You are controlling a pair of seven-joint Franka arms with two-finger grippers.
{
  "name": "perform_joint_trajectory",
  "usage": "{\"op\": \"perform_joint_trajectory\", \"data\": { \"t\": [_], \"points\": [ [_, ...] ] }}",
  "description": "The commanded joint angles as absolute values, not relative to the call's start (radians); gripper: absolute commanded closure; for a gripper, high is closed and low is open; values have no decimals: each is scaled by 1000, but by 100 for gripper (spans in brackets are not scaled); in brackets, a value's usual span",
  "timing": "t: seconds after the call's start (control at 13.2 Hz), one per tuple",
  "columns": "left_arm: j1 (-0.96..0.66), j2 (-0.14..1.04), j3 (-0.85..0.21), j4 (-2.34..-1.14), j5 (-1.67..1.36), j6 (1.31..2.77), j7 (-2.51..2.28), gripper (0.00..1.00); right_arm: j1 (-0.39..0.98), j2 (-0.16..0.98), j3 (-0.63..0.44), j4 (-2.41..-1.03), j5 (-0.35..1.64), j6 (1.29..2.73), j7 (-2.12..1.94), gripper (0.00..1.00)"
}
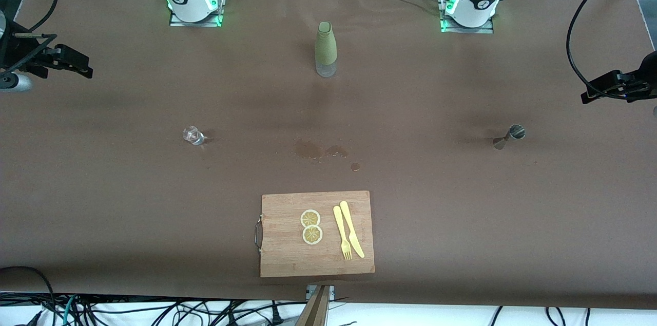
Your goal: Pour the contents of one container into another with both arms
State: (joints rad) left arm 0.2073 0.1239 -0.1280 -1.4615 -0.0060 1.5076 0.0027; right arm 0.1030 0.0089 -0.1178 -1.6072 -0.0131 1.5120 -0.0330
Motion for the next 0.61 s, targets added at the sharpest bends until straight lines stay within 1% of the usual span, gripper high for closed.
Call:
{"op": "perform_joint_trajectory", "data": {
  "t": [0.0, 0.53],
  "points": [
    [206, 140, -130, -1427, -15, 1491, 6, 0, 103, 17, -115, -1583, -20, 1496, -34, 0],
    [209, 143, -130, -1427, -17, 1516, 8, 0, 97, 17, -118, -1583, -18, 1496, -38, 0]
  ]
}}
